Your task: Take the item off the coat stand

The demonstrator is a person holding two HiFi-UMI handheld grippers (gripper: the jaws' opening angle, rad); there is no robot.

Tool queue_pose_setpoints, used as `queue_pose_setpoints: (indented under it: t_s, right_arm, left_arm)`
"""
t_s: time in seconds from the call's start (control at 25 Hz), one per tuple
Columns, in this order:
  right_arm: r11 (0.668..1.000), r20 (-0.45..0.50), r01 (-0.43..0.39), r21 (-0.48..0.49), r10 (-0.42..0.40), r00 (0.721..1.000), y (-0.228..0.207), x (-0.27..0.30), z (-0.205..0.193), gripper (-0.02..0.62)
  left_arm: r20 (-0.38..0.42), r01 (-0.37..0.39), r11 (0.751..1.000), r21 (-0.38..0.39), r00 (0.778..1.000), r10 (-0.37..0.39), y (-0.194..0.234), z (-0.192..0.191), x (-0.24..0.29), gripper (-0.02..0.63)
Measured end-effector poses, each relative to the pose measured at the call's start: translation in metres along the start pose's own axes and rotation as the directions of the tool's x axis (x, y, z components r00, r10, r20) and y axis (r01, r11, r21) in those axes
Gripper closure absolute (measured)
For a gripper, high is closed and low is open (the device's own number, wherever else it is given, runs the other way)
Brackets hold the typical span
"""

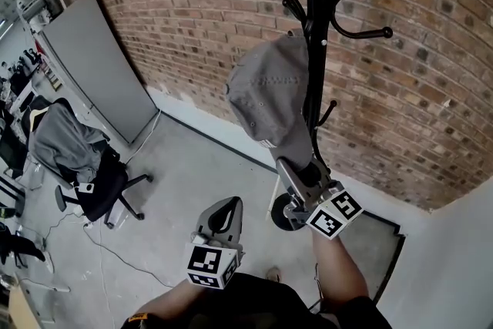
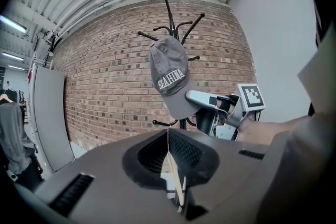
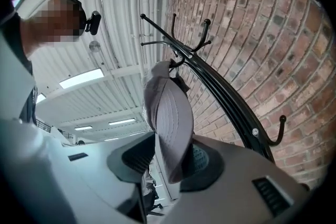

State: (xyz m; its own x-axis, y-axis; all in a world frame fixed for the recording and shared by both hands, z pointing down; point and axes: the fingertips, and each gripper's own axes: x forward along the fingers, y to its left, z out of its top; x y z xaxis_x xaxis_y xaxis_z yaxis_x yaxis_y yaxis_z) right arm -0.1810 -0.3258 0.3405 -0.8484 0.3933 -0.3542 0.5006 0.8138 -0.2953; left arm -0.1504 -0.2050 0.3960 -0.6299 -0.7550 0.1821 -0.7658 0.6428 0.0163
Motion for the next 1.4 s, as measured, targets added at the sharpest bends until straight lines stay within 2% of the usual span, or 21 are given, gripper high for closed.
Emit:
queue_pose_setpoints:
  t_s: [0.08, 0.2, 0.4, 0.6, 0.92, 1.16, 1.4]
  right_arm:
    - [1.0, -0.005, -0.025, -0.018, 0.025, 1.0, 0.006, 0.002, 0.003, 0.469]
    - [0.997, -0.021, -0.052, -0.048, 0.051, 0.998, 0.016, 0.002, 0.006, 0.555]
    - [0.993, -0.013, -0.111, -0.041, 0.111, 0.994, 0.038, -0.003, 0.012, 0.563]
    - [0.988, 0.047, -0.154, -0.031, 0.155, 0.987, 0.052, -0.002, 0.038, 0.563]
    - [0.965, 0.087, -0.241, -0.103, 0.25, 0.964, 0.077, 0.023, 0.08, 0.565]
    - [0.949, 0.065, -0.309, -0.063, 0.313, 0.948, 0.102, 0.036, 0.06, 0.565]
    - [0.949, -0.006, -0.314, 0.035, 0.315, 0.949, 0.133, 0.027, 0.015, 0.565]
  left_arm:
    - [-0.003, -0.002, 1.0, 0.0, 1.0, 0.002, -0.001, 0.0, 0.001, 0.572]
    - [-0.006, 0.003, 1.0, 0.002, 1.0, -0.003, -0.005, -0.001, 0.002, 0.572]
    - [-0.012, -0.013, 1.0, -0.003, 1.0, 0.013, -0.007, -0.004, 0.001, 0.572]
    - [-0.019, -0.045, 0.999, -0.015, 0.999, 0.045, -0.003, -0.008, -0.003, 0.572]
    - [-0.024, -0.124, 0.991, -0.044, 0.992, 0.123, 0.016, -0.015, -0.018, 0.572]
    - [-0.031, -0.215, 0.974, -0.068, 0.976, 0.213, 0.045, -0.028, -0.042, 0.572]
    - [-0.01, -0.254, 0.962, -0.097, 0.967, 0.254, 0.071, -0.033, -0.071, 0.572]
